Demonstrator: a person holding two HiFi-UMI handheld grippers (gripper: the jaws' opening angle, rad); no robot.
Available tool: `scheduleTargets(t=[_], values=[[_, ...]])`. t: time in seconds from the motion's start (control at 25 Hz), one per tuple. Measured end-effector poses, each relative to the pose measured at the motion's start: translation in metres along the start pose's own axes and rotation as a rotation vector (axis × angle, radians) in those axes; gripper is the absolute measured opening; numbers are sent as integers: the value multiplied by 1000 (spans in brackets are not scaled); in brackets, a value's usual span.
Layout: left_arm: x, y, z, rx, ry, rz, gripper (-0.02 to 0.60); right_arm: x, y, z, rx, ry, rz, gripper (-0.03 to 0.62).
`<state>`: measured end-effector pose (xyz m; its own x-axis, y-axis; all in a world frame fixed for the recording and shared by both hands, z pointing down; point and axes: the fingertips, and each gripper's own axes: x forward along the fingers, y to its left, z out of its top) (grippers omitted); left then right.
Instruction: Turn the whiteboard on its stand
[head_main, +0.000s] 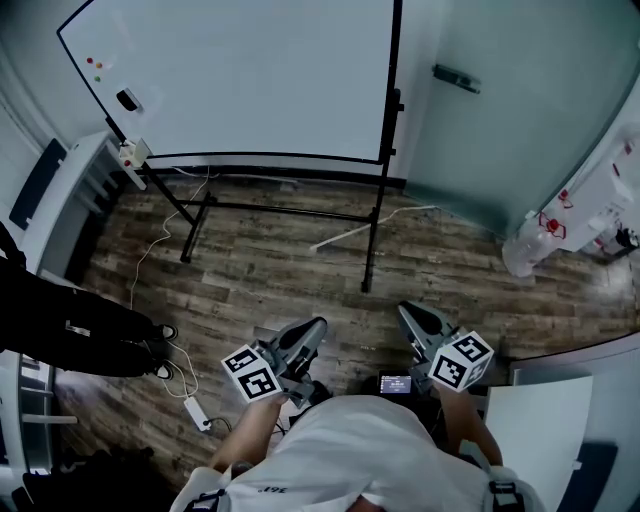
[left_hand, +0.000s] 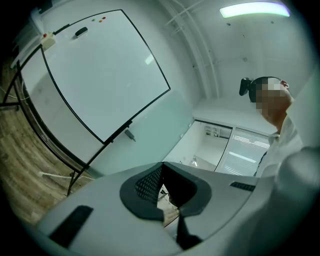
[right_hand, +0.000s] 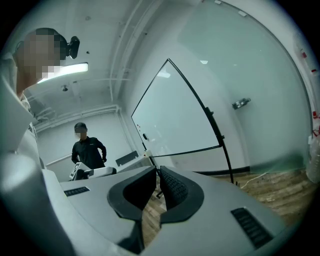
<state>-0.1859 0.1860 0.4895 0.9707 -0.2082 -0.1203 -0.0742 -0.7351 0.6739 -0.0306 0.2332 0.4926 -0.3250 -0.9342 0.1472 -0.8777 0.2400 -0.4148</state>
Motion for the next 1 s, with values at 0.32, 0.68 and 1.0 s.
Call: scheduleTargets(t=[0.32,0.68,1.0], values=[[19,-5,-13,6,5,13,6,-18,-23,4,-14,-13,-30,31],[55,-11,-22,62,12,42,8,-27,-55,17,-26,-19,-17,57],[95,-14,-29,69,16,37,8,-29,-88,27,-19,-6,17,95]])
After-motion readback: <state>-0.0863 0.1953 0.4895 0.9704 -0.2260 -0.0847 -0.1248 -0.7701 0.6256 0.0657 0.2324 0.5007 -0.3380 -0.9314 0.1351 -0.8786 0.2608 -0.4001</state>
